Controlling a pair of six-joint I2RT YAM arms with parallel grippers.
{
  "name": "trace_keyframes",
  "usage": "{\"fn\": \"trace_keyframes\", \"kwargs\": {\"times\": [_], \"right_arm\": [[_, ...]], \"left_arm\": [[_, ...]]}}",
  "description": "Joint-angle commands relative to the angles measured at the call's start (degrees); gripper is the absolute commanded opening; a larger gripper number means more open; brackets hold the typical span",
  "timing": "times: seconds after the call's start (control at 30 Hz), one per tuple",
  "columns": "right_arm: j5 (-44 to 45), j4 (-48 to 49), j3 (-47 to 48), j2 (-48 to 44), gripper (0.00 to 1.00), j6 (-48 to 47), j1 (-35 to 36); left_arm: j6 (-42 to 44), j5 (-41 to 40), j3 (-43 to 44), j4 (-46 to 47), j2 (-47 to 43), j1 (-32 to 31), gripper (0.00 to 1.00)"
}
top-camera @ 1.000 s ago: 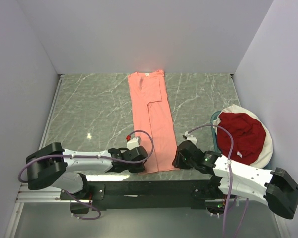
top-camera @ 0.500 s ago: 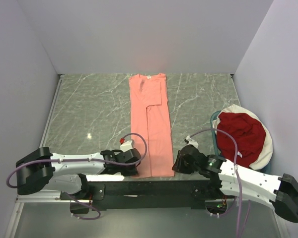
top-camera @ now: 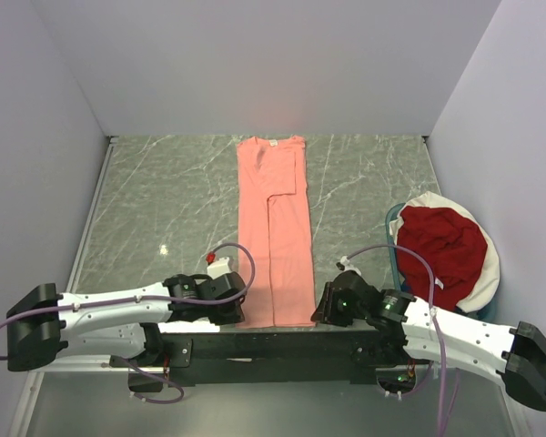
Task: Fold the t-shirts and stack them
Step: Fold the tshirt
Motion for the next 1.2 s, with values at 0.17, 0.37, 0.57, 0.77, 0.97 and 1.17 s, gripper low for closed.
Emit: {"fn": "trace_keyframes", "kwargs": {"times": [0.17,0.37,0.57,0.77,0.97,1.17], "right_arm": [[-3.1,1.8,-3.2,0.1,0.37,2.9,0.7],[-4.1,2.6,-4.7,-1.4,0.37,4.9,0.7],[-4.2,3.4,-6.1,-2.3,0.36,5.8,0.8],[-4.3,4.3,-7.2,-3.0,0.33,6.6,0.7],[-3.9,2.9,-7.1,-4.9,0.26,7.1,0.7],[-3.5,1.2,-5.4,-7.3,0.11,6.7,0.7]], "left_arm": [[-2.8,2.4,-3.4,1.5,-4.8,2.0,0.38],[-2.8,4.3,-5.8,6.4,-2.2,2.1,0.43],[-4.1,5.4,-8.9,9.4,-1.3,2.5,0.43],[-4.9,5.4,-10.2,10.3,-0.7,2.5,0.39],[-5.0,5.3,-10.0,8.4,-1.4,2.5,0.25],[-4.5,5.5,-9.1,7.8,-1.9,2.5,0.08]]}}
